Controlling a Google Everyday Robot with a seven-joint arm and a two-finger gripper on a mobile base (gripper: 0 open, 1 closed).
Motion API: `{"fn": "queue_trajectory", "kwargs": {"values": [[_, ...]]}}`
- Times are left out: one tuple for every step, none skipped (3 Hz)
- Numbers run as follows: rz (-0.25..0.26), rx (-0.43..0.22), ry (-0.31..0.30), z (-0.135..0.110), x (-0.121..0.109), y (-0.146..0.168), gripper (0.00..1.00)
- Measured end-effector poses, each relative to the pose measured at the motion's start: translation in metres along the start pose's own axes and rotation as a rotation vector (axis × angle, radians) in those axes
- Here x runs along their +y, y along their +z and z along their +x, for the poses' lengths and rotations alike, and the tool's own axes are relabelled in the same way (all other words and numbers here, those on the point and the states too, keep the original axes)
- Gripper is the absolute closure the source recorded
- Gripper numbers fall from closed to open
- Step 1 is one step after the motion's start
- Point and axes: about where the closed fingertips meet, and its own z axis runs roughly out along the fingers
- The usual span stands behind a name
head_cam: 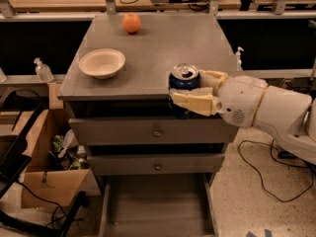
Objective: Place pepsi can into bottom drawer
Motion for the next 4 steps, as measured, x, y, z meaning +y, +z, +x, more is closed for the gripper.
{"fn": "queue_trajectory", "kwargs": {"values": [[-0.083,0.012,-0.041,0.059,0.007,0.023,1.0],[-0.179,-0.027,-0.095,0.122,0.015,0.022,1.0],[-0.272,-0.042,-0.141,0.179,0.027,0.017,1.0],[-0.334,-0.039,-0.114,0.234,0.041,0.011,1.0]]}}
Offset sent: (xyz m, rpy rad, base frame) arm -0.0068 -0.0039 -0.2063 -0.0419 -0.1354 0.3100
